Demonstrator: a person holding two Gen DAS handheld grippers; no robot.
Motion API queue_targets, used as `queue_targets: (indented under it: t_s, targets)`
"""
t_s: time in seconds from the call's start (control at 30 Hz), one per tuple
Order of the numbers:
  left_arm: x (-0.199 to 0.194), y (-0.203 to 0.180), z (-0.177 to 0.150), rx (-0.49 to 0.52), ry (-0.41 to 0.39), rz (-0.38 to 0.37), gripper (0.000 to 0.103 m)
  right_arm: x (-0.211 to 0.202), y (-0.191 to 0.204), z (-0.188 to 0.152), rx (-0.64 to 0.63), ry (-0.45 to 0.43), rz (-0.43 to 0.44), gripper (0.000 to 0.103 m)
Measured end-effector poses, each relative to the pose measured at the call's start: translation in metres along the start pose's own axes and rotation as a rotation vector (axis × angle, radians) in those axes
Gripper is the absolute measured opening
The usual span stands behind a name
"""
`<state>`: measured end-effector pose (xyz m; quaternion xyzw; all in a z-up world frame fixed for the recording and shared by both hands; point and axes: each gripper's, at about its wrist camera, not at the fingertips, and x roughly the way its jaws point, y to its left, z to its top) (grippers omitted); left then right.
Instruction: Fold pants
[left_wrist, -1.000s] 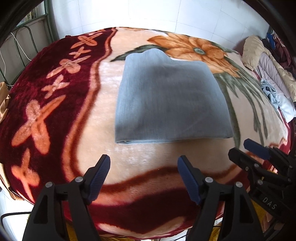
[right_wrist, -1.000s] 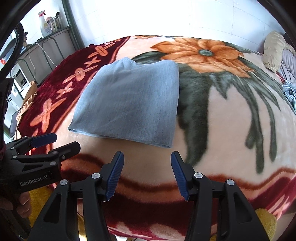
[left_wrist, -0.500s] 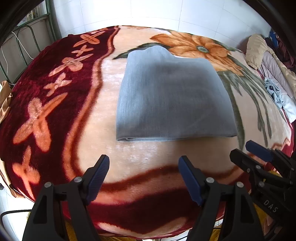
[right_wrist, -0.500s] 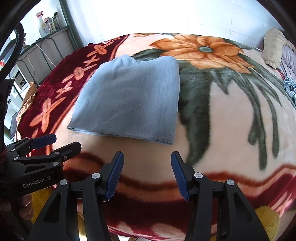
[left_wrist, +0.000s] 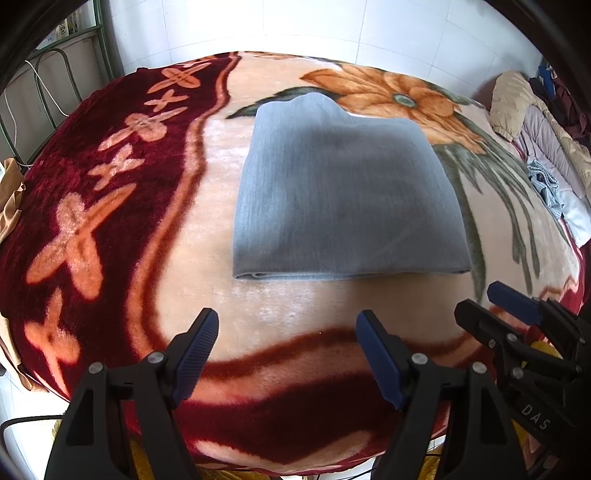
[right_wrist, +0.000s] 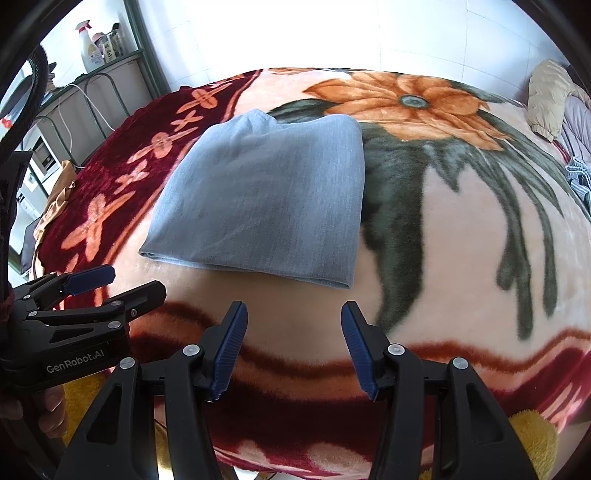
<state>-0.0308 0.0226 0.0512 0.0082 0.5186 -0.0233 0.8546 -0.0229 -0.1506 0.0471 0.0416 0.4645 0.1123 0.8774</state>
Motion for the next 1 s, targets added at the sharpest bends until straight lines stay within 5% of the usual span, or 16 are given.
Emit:
queue_targets:
  t_s: [0.6,1.0]
  targets:
    - [-0.004,0.003,-0.002,-0.012,0.007,-0.01,0.08,-0.004,0.002,-0.001,-0.001,-0.007,-0.001,0.054]
    - [-0.036,0.0,-0.007,-0.028,-0.057,0.0,0.08,-0.032,0.012,-0.003,-0.029,-0.065,-0.004,0.054]
